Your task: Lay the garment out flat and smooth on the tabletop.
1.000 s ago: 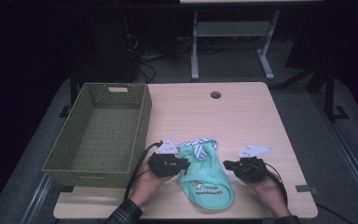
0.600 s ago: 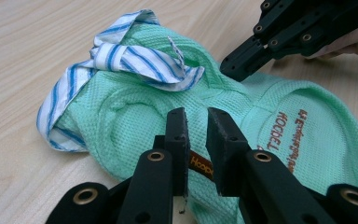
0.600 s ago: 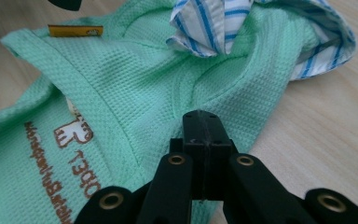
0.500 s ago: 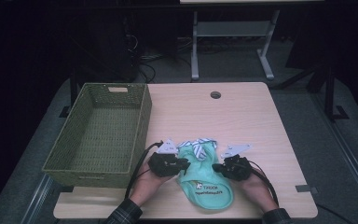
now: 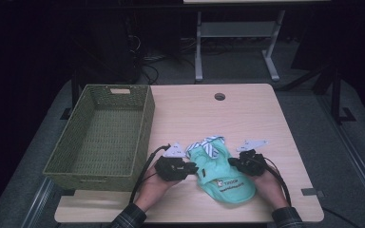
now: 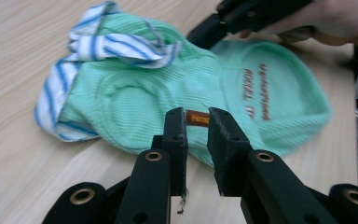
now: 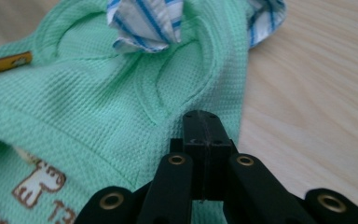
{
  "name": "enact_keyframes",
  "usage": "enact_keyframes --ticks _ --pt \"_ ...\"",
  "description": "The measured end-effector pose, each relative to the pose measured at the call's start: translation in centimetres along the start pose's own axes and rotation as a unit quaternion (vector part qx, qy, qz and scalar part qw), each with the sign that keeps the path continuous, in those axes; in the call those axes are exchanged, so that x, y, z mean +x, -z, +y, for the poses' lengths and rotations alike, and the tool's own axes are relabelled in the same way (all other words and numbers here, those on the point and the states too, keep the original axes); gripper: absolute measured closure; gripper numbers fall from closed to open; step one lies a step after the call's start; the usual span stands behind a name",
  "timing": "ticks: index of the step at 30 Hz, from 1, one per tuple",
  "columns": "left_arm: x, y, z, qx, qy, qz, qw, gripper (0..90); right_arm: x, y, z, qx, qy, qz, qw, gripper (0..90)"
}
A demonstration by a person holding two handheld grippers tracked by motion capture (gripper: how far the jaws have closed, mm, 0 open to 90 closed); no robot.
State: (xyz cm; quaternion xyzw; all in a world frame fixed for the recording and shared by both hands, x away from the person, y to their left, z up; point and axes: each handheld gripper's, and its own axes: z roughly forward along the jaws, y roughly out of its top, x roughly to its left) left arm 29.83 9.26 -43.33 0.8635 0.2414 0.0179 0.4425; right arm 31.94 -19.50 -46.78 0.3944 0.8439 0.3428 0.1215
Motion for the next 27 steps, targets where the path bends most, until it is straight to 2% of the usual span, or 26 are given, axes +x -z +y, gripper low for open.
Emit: enact_keyframes --ticks 4,6,11,13,17,19,23,24,25,27 --pt "-1.6 -1.3 1.1 0.000 -0.017 -0.027 0.9995 76.3 -1.1 0.2 0.0 0.002 -0.007 -0.020 0.9998 89.8" --pt "-2.3 -2.4 1.6 0.002 -0.030 -0.042 0.9987 75.5 -1.5 0.2 0.0 0.003 -0.012 -0.022 0.9997 89.8" --pt "-3.8 -4.7 2.3 0.015 -0.057 -0.073 0.9956 68.6 -1.5 0.2 -0.1 0.002 -0.010 -0.025 0.9996 89.8" --pt "-4.3 -5.6 2.5 0.015 -0.059 -0.086 0.9945 66.8 -1.6 0.2 -0.1 0.002 -0.010 -0.024 0.9997 89.8" --pt "-4.4 -7.2 2.6 0.026 -0.066 -0.091 0.9934 66.1 -1.6 0.2 -0.1 0.001 -0.010 -0.023 0.9997 89.8" --pt "-4.0 -8.1 2.8 0.036 -0.070 -0.091 0.9927 70.7 -1.6 0.2 -0.1 0.001 -0.008 -0.024 0.9997 89.8" --pt "-3.3 -9.2 2.9 0.061 -0.064 -0.088 0.9922 89.0 -1.6 0.3 -0.1 0.001 -0.008 -0.024 0.9997 89.8" --pt "-3.1 -9.4 2.9 0.069 -0.071 -0.087 0.9913 89.5 -1.6 0.3 -0.1 0.002 -0.008 -0.023 0.9997 89.8" --pt "-3.2 -9.6 2.7 0.075 -0.064 -0.090 0.9910 89.6 -1.6 0.3 -0.1 0.001 -0.010 -0.022 0.9997 89.8" --pt "-3.3 -9.5 2.5 0.086 -0.068 -0.093 0.9897 89.6 -1.6 0.3 -0.2 -0.001 -0.012 -0.021 0.9997 89.8"
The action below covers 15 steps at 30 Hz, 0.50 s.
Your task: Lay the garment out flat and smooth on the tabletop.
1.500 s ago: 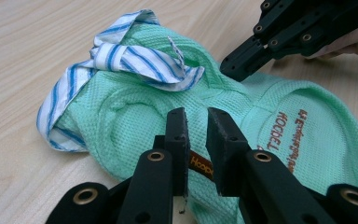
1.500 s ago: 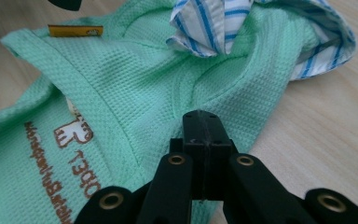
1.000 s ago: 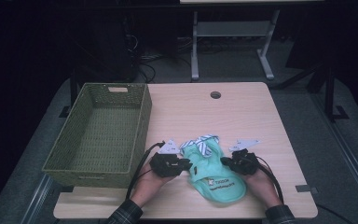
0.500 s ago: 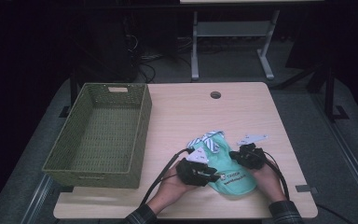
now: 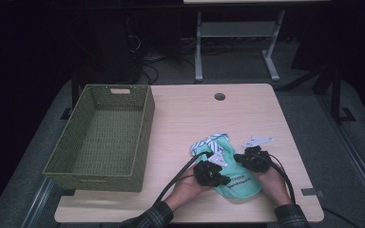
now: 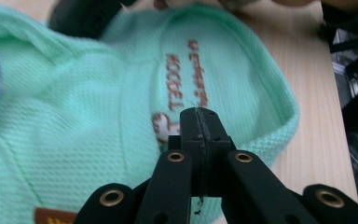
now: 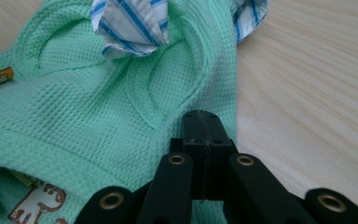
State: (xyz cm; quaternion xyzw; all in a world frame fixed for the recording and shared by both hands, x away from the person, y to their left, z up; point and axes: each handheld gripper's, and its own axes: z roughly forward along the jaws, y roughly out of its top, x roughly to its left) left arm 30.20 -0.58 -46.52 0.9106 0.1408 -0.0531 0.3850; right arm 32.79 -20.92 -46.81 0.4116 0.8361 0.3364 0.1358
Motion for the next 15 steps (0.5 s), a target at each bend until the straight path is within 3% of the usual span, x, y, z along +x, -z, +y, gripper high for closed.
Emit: enact_keyframes --ticks 10,15 --pt "-2.0 1.5 -1.6 0.036 0.008 -0.021 0.9991 89.6 0.0 0.1 0.0 0.002 -0.002 -0.002 1.0000 89.8" --pt "-2.4 2.5 -2.8 0.050 0.018 -0.017 0.9985 89.6 -0.1 0.2 -0.1 0.002 -0.008 -0.004 1.0000 89.8"
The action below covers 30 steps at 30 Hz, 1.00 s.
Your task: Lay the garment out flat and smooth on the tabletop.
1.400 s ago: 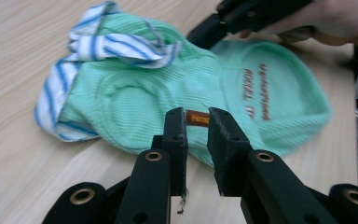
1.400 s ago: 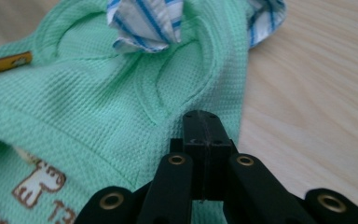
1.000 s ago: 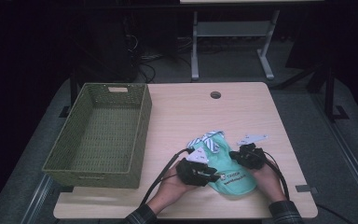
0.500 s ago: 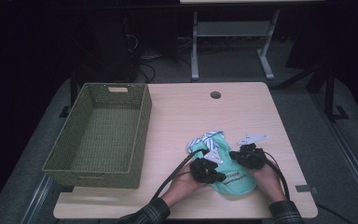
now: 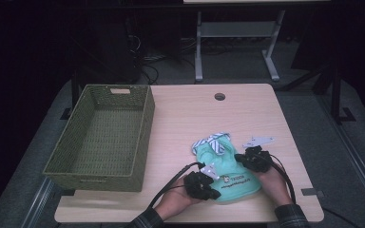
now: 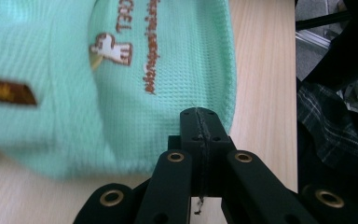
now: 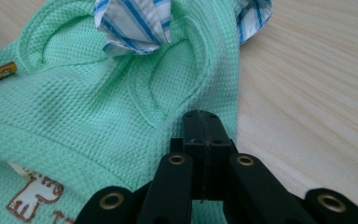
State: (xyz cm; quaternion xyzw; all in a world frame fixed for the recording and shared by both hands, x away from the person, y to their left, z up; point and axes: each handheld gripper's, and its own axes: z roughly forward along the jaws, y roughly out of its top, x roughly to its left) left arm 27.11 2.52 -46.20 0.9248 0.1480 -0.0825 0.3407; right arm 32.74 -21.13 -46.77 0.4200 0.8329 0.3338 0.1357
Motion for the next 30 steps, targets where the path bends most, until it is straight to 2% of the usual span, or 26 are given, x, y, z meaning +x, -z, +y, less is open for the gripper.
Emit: enact_keyframes --ticks 9,13,15,17,20,21,23,25,30 --pt "1.1 2.8 -2.1 0.005 0.031 0.031 0.9990 89.6 0.0 0.2 -0.2 0.002 0.004 -0.001 1.0000 89.8" --pt "1.6 3.4 -2.6 0.008 0.040 0.042 0.9983 89.5 0.4 0.6 -0.5 0.007 0.008 0.000 0.9999 89.8" --pt "1.8 3.7 -2.9 0.009 0.042 0.043 0.9981 89.5 0.7 0.8 -0.7 0.007 0.013 0.001 0.9999 89.8" --pt "1.9 4.2 -3.0 -0.002 0.045 0.041 0.9981 89.5 1.0 1.0 -0.8 0.011 0.016 0.004 0.9998 89.8" --pt "2.2 5.3 -2.4 -0.027 0.046 0.050 0.9974 88.3 1.3 1.4 -0.7 -0.002 0.027 0.000 0.9996 89.7" --pt "2.4 5.7 -2.0 -0.041 0.048 0.055 0.9965 88.3 1.2 1.6 -0.5 -0.010 0.026 0.001 0.9996 89.8" --pt "2.9 6.2 -1.4 -0.050 0.050 0.065 0.9954 88.4 0.9 2.0 0.1 -0.027 0.015 0.004 0.9995 89.8" --pt "3.6 6.3 -0.8 -0.058 0.052 0.078 0.9938 89.1 0.5 1.9 0.8 -0.034 0.016 0.004 0.9993 89.8" --pt "6.6 5.9 0.8 -0.062 0.063 0.118 0.9890 89.4 -0.8 0.7 2.3 -0.047 0.003 0.003 0.9989 89.8"
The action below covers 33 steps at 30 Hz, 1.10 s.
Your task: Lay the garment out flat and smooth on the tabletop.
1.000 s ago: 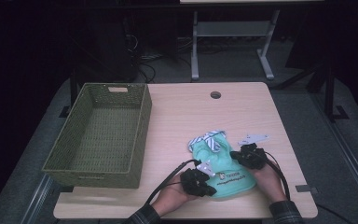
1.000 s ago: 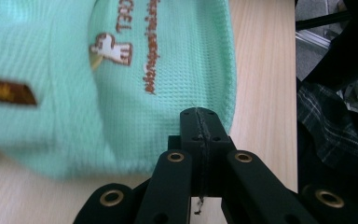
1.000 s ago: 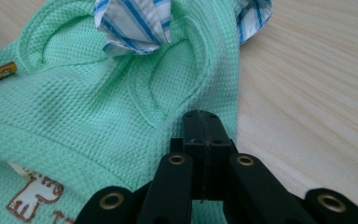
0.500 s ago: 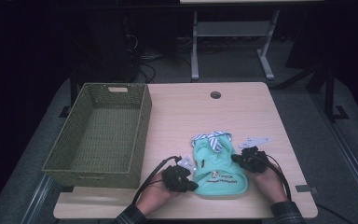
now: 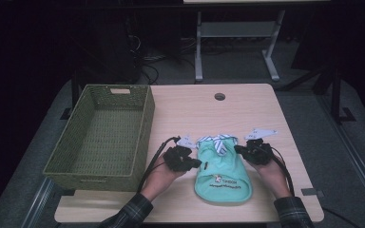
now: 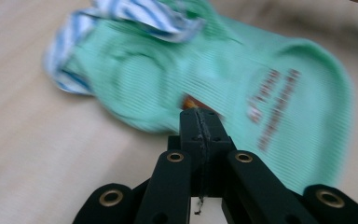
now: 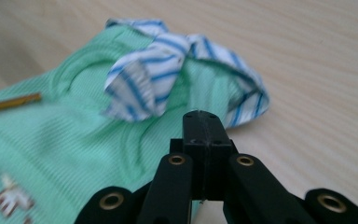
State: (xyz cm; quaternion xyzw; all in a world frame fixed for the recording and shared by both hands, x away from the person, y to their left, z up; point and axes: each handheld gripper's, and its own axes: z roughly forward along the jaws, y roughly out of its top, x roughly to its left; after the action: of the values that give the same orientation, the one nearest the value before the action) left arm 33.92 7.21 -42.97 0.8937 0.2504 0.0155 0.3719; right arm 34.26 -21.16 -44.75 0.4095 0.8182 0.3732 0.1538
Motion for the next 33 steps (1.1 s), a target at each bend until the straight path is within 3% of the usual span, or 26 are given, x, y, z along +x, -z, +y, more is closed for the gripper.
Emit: enact_keyframes --ticks 4,8,15,18,20,26,29,30,33 --pt "2.1 -1.3 0.9 -0.007 0.014 0.017 0.9997 89.4 -1.0 -1.4 0.5 0.005 -0.012 -0.002 0.9999 89.8" --pt "3.3 -2.9 1.4 -0.014 0.018 0.025 0.9994 89.3 -1.1 -2.3 0.9 0.007 -0.004 0.001 1.0000 89.8" --pt "4.8 -4.9 1.8 0.004 0.012 0.063 0.9979 89.5 -1.1 -3.2 0.1 0.041 0.013 -0.002 0.9991 89.8" --pt "5.3 -5.1 1.8 0.006 0.015 0.076 0.9969 89.6 -1.2 -3.0 0.0 0.045 0.021 0.000 0.9988 89.8" --pt "5.6 -5.0 1.7 0.001 0.025 0.073 0.9970 89.6 -1.3 -2.9 0.0 0.045 0.020 0.001 0.9988 89.8" --pt "5.7 -4.1 1.6 -0.013 0.028 0.063 0.9976 89.5 -1.5 -2.7 0.1 0.037 0.015 0.008 0.9992 89.5" --pt "5.6 -3.2 2.3 -0.027 0.028 0.055 0.9977 87.3 -1.6 -2.0 0.5 0.018 0.001 0.024 0.9996 84.8" --pt "5.5 -2.9 2.5 -0.026 0.024 0.053 0.9979 84.8 -1.8 -1.7 1.0 0.027 0.001 0.030 0.9992 81.7" --pt "5.5 -2.2 3.4 -0.034 0.021 0.053 0.9978 79.8 -2.1 -0.7 2.1 0.012 -0.002 0.036 0.9993 77.2"
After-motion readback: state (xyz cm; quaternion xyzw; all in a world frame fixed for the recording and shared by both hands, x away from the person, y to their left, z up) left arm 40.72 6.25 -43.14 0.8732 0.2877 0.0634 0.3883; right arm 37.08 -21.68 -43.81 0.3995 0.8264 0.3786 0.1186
